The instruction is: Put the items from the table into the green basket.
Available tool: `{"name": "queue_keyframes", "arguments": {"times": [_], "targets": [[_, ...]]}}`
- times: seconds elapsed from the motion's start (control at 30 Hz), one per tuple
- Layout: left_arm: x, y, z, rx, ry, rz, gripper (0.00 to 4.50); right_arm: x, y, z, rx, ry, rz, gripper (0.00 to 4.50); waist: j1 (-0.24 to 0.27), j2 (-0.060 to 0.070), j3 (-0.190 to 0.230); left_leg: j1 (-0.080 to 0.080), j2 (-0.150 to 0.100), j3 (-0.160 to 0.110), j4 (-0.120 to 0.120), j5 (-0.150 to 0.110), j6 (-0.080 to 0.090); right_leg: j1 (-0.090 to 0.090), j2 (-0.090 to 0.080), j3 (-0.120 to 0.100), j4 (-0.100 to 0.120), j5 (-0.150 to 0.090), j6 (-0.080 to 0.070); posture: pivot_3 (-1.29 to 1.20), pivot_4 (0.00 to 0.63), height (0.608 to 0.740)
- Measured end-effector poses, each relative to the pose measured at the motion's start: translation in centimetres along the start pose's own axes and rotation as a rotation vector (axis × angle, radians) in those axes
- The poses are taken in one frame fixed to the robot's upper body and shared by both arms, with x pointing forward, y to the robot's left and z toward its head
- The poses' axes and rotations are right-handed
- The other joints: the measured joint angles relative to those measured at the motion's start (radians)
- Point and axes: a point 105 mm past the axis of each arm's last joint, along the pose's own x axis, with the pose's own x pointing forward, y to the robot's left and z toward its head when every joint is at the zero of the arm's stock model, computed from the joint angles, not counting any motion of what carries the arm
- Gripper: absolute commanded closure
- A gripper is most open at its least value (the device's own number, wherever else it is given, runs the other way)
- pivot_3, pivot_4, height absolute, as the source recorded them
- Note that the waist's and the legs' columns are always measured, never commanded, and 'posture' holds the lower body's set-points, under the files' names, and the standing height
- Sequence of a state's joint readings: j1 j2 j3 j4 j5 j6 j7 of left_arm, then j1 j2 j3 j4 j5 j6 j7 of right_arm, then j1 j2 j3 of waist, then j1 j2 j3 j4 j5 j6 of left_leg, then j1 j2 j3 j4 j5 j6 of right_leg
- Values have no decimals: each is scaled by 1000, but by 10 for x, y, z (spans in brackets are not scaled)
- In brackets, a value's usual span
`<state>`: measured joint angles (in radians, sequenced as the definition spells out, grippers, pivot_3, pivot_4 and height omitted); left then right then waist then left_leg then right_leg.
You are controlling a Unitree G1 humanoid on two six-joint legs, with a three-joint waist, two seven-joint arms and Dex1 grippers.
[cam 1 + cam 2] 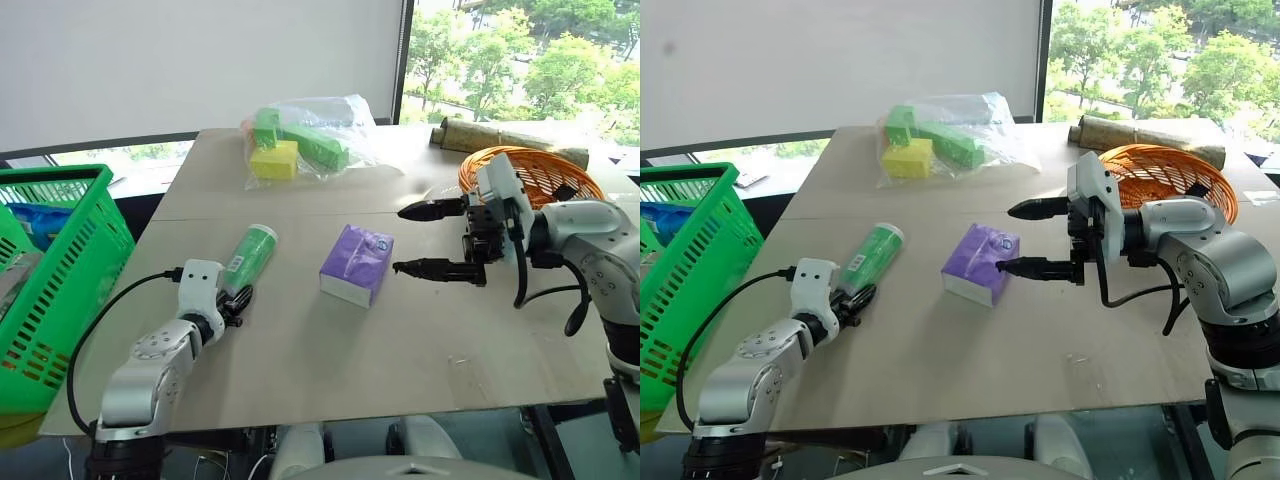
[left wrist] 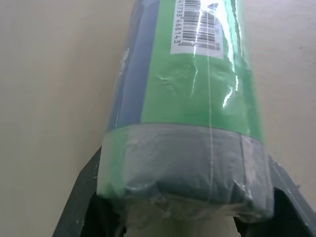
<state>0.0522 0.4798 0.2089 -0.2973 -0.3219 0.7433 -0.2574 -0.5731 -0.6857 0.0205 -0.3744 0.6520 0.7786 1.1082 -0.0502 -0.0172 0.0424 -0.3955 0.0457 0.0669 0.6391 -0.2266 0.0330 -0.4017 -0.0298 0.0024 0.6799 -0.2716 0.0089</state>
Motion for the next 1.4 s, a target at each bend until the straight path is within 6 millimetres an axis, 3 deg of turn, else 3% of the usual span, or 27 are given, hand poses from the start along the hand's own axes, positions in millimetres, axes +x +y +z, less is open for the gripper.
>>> {"name": "queue_keyframes", "arguments": {"times": [0.13, 0.23, 0.33, 0.47, 0.57, 0.7, 0.83, 0.87, 1.0, 1.23, 1.3, 1.4], "targets": [[1, 11, 11, 11, -50, 82, 2606, 4, 4, 3, 14, -42, 31, 0, 0, -1, 0, -1, 0, -1, 0, 0, 0, 0, 0, -1, 0, 0, 0, -63, 0, 740], [-2, 32, 48, -38, -176, 202, 2606, 8, 6, 9, 24, -96, 59, 0, 4, -5, 1, -3, 0, -4, 1, 0, 0, 0, 1, -3, 0, 0, 0, -32, 0, 740], [-29, 69, 104, 14, -331, 373, 2606, 13, 5, 20, 13, -154, 84, 0, 3, -8, -1, -3, 1, -4, 0, 0, 0, 0, 2, -3, -1, 0, 0, 0, 2, 740], [-77, 117, 144, 57, -415, 603, 2606, 19, 0, 37, 22, -259, 108, 0, 6, -8, -1, -3, 1, -4, 0, 0, 0, 0, 2, -3, -1, 0, 0, 26, 1, 740], [-129, 161, 152, 17, -449, 857, 2606, 21, -1, 62, 35, -381, 149, 0, 10, -8, -1, -3, 1, -4, -1, 0, 0, -1, 0, -4, 0, 0, 0, 40, 0, 740], [-158, 184, 136, -27, -427, 1005, 2606, 22, -1, 79, 64, -465, 180, 0, 22, -10, -2, -3, 0, -5, -2, 0, -1, 0, -3, -6, 0, 0, 0, 39, 0, 740], [-151, 187, 108, -87, -350, 994, 2606, 20, -2, 83, 69, -481, 179, 0, 47, -16, -7, -3, 0, -6, -1, 0, -1, 0, -5, -9, 0, 0, -1, 19, 0, 740], [-148, 187, 103, -93, -332, 982, 1626, 20, -1, 83, 72, -485, 178, 0, 50, -19, -8, -3, 0, -6, -1, -1, -3, 0, -6, -9, -1, 1, -1, 19, 0, 740], [-146, 190, 99, -100, -315, 992, 162, 19, -2, 85, 94, -498, 174, 0, 43, -21, -10, -3, 0, -6, -2, -3, -5, 0, -8, -9, -1, 1, -2, 11, 0, 740], [-141, 191, 100, -128, -339, 988, 74, 16, -1, 84, 98, -499, 151, 0, 33, -20, -10, -3, 0, -6, -4, -2, -5, -2, -8, -9, -1, 1, -3, -9, 0, 740], [-125, 179, 109, -125, -387, 886, 74, 14, -2, 83, 94, -487, 143, 0, 38, -19, -11, -4, 0, -6, -4, -2, -5, -1, -9, -10, -1, 1, -3, -9, 0, 740], [-93, 145, 123, -115, -442, 663, 74, 11, -3, 75, 89, -449, 123, 0, 40, -20, -12, -4, -1, -5, -4, -2, -5, -1, -11, -10, -1, 1, -3, -27, 0, 740]]}}
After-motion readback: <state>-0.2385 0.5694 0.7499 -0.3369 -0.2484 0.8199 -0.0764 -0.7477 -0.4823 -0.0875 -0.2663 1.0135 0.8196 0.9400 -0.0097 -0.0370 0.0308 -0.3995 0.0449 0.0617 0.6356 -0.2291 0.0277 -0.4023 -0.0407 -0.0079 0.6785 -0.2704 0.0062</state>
